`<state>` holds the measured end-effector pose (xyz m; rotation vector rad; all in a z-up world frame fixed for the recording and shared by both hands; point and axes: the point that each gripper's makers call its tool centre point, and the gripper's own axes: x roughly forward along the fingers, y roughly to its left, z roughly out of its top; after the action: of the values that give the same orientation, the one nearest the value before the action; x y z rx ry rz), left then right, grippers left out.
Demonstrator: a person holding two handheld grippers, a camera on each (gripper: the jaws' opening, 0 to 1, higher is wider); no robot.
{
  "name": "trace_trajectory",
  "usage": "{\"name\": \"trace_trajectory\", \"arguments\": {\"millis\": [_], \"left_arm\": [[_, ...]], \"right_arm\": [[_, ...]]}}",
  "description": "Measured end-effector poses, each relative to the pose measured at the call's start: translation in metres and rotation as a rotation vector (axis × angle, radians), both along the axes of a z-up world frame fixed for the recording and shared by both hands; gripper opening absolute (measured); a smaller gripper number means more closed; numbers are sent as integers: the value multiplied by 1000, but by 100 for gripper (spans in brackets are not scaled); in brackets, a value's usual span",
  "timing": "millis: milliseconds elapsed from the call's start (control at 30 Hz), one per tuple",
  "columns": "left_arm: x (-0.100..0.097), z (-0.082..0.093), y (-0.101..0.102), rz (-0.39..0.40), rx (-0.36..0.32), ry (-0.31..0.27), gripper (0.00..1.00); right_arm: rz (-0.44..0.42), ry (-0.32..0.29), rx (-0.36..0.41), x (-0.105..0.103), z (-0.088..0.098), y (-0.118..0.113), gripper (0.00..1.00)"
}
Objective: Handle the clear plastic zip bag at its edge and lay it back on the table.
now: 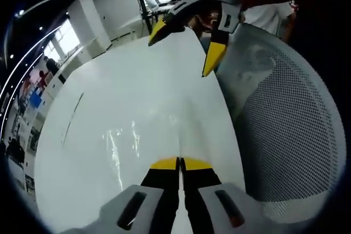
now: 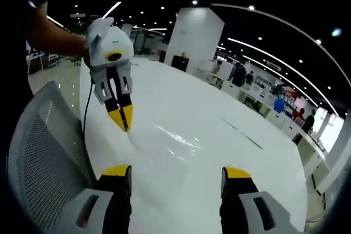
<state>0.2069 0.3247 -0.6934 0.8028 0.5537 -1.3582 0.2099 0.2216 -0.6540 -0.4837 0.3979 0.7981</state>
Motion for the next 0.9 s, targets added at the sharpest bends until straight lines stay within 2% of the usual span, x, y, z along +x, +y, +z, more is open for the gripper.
{"name": "trace_trajectory", "arguments": {"millis": [333, 533, 767, 900], "left_arm": [[-5, 16, -7, -30, -49, -14, 0], [-11, 26, -14, -70, -90, -3, 0], [-13, 38, -18, -87, -142, 45, 0], [-14, 42, -20, -98, -156, 59, 0]], "right_arm": [[77, 43, -54, -4, -13, 13, 47], [119, 61, -78, -6, -19, 21, 36], [148, 42, -105, -5, -20, 24, 24], [160, 41, -116, -6, -21, 25, 23]]}}
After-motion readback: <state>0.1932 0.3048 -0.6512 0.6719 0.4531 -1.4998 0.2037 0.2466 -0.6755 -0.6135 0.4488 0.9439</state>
